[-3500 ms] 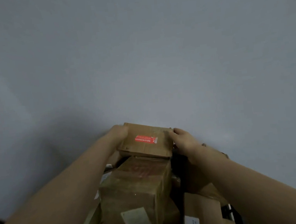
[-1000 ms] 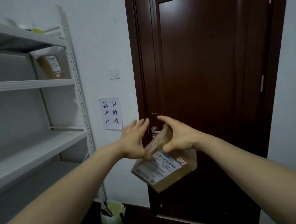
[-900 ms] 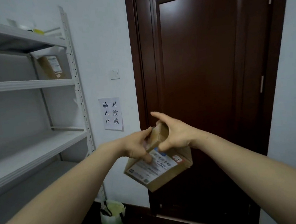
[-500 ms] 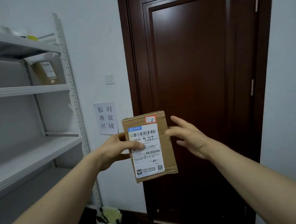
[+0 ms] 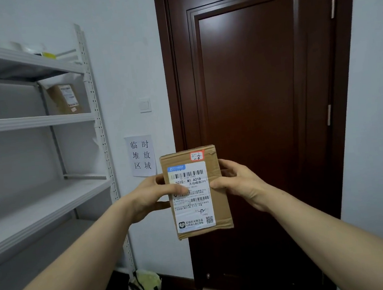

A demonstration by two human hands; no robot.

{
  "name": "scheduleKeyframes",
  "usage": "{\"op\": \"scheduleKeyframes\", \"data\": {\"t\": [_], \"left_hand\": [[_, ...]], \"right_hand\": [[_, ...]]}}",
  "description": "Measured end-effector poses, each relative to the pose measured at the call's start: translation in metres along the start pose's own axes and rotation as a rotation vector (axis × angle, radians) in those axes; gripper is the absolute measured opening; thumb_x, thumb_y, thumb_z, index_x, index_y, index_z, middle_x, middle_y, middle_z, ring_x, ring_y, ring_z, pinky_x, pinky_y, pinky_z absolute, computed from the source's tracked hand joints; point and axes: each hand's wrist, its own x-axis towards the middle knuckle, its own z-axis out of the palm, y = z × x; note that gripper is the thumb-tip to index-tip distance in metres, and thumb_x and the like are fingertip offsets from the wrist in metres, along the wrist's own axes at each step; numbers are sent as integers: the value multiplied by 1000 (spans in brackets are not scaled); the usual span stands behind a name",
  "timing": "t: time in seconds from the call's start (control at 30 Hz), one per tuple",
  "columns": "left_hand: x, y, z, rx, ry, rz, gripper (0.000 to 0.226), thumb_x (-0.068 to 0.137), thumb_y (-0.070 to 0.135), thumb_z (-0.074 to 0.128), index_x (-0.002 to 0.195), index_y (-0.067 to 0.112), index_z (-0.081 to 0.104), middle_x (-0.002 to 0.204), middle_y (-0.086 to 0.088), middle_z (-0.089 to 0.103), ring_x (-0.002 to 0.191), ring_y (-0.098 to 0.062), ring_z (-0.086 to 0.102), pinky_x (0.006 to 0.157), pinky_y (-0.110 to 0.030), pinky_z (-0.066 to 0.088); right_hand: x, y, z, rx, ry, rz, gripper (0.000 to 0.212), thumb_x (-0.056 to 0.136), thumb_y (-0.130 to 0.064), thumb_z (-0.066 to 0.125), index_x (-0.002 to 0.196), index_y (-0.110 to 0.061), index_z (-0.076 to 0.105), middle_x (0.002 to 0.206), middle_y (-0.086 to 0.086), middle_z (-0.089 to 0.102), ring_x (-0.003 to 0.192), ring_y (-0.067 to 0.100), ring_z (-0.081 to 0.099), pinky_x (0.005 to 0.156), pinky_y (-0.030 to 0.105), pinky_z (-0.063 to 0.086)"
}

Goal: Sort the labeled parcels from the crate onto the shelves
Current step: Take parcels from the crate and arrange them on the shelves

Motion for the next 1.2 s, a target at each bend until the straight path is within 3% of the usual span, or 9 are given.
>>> {"op": "scheduleKeyframes", "data": {"t": [0.1,0.17,0.37,0.57,0.93,1.03,1.1,1.13,1.2], "left_hand": [[-2,0,-3,13,5,-14,44,67,11,81,107,11,64,99,-1,74,94,-16,70,75,-29,54],[-2,-1,-5,19,11,-16,51,60,17,80,108,11,64,100,-1,74,95,-15,69,76,-29,54],[-6,-1,-8,24,10,-15,52,59,17,81,108,12,64,102,-1,73,99,-17,68,79,-31,54],[-7,-3,-13,28,16,-29,49,62,16,81,108,11,64,101,-2,74,98,-17,68,81,-31,54],[-11,-6,-27,22,38,-28,47,61,16,80,106,12,66,102,-1,74,98,-15,69,81,-31,53],[-13,-7,-38,8,62,-31,42,67,13,80,106,12,66,103,-3,73,98,-16,68,84,-33,53],[-14,-6,-50,-27,96,-18,44,65,16,80,106,11,66,102,-3,74,98,-17,69,83,-33,53],[-15,-5,-56,-42,113,-12,46,63,17,82,106,11,66,101,-4,74,98,-17,69,83,-33,53],[-18,-4,-71,-51,134,-7,56,53,22,84,106,11,67,102,-4,74,98,-17,69,82,-33,53]], "right_hand": [[-1,1,3,9,-16,-7,48,78,-4,72,109,-33,51,108,1,62,109,18,59,100,37,47],[0,2,4,14,-21,-5,45,77,-5,73,104,-35,52,111,3,63,110,19,60,100,38,47],[0,4,7,26,-25,-8,44,78,-4,71,109,-31,57,108,2,64,104,14,60,93,33,49],[2,6,12,31,-34,-8,35,78,-4,71,97,-32,60,114,7,64,112,22,60,102,43,46],[13,8,26,46,-24,-4,30,76,-11,73,95,-32,63,115,7,65,113,24,60,104,52,42],[20,11,32,67,-52,15,47,76,-13,74,118,-25,58,118,10,63,113,25,60,103,54,42],[26,14,39,78,-86,45,81,65,-24,82,138,-20,45,123,8,60,114,22,58,103,52,43],[30,17,43,83,-110,67,98,56,-31,85,142,-21,40,125,6,59,116,21,57,104,52,42],[38,21,55,117,-152,90,103,53,-28,86,144,-23,37,127,4,59,117,19,57,101,51,44]]}}
